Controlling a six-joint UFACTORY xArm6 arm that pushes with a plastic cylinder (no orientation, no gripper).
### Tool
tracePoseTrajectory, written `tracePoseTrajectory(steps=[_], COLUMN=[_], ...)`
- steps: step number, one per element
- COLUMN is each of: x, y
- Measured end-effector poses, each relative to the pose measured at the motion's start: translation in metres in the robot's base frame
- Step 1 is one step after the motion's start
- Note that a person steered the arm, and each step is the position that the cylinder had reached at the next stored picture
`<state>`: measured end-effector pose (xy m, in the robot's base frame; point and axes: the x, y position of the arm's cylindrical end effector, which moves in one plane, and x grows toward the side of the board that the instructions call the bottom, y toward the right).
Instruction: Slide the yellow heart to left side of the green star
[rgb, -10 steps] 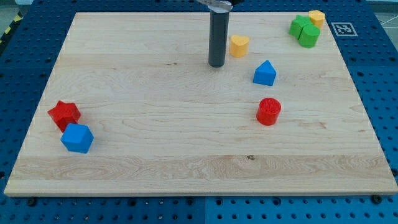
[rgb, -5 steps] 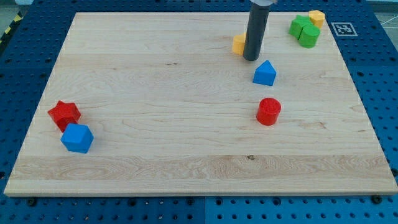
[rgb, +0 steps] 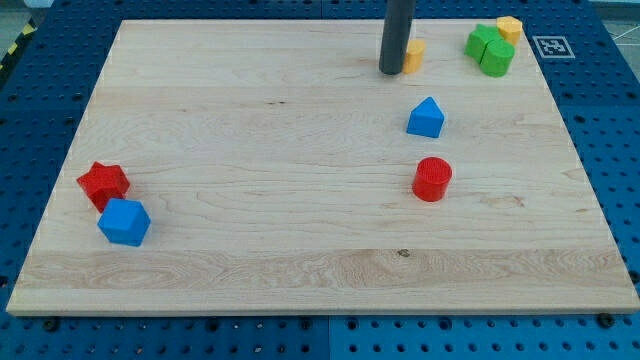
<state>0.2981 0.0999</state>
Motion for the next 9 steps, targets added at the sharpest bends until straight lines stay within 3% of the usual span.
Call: tracePoseTrajectory(steps=[4,9], x=[-0.013,-0.016], y=[-0.021,0.046])
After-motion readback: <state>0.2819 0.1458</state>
